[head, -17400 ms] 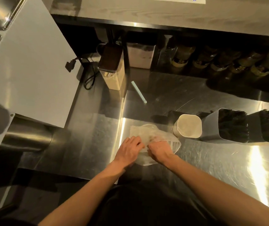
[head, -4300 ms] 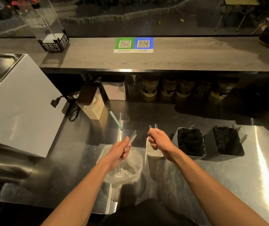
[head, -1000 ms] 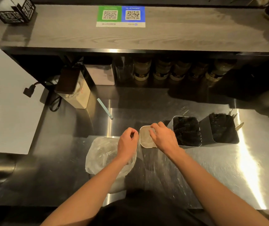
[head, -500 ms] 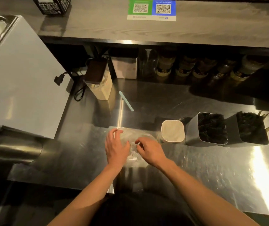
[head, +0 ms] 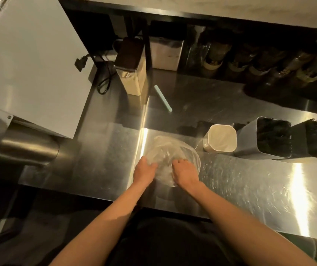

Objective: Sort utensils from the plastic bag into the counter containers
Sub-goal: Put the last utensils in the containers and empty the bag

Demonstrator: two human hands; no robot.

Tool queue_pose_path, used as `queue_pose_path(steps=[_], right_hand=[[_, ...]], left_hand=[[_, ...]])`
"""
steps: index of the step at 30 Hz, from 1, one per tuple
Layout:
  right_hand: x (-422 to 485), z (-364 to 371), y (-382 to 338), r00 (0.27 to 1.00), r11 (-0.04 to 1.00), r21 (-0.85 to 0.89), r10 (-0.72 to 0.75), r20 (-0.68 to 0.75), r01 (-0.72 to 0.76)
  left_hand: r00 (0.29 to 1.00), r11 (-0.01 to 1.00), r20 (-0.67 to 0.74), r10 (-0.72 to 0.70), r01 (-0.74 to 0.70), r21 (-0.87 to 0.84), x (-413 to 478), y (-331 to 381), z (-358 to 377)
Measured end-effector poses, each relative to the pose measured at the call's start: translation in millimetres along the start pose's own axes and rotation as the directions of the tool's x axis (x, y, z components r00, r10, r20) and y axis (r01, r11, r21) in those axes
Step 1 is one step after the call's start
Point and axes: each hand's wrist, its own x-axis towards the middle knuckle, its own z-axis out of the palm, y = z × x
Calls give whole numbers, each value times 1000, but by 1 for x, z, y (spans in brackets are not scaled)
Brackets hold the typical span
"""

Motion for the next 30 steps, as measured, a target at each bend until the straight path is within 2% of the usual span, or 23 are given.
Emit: queue_pose_path(steps=[3, 6, 8, 11, 14, 17, 20, 23, 26, 30], right_hand=[[-1, 1, -1, 999, 1000, 22, -17, -37, 18], [-4, -2, -1, 980, 994, 37, -99, -175, 107], [-5, -6, -1, 975, 991, 0, -135, -178, 137], [-4, -9, -3, 986, 984, -84, -159, -43, 155], [-2, -6, -6, 988, 973, -171, -150, 29, 153], [1, 0, -11, 989, 972, -181, -148, 10, 147], [4, 3, -16, 988, 962, -227, -155, 17, 154], [6, 6, -17, 990, 972, -191, -136, 27, 139], [6, 7, -14, 992, 990, -68, -119, 28, 121], [4, -3, -4, 986, 973, 169, -165, 29, 158]], left_hand=[[998, 960, -10, -66, 60, -273, -2, -2, -1], [996, 933, -20, -86, 73, -353, -4, -6, -5], [997, 958, -22, -69, 60, -280, -7, -9, -7], [998, 1000, -56, 5, -6, -11, -11, -12, -7], [995, 974, -97, -2, 24, 224, -14, -11, -5], [999, 950, -31, -10, 19, 312, -16, -9, -2], [1000, 978, -26, 18, -12, 209, -16, -9, -1], [999, 997, -10, -37, 37, -69, -12, -12, -1], [990, 943, 25, -136, 137, -303, -9, -13, -4], [992, 936, 45, -119, 127, -329, -5, -11, -6]])
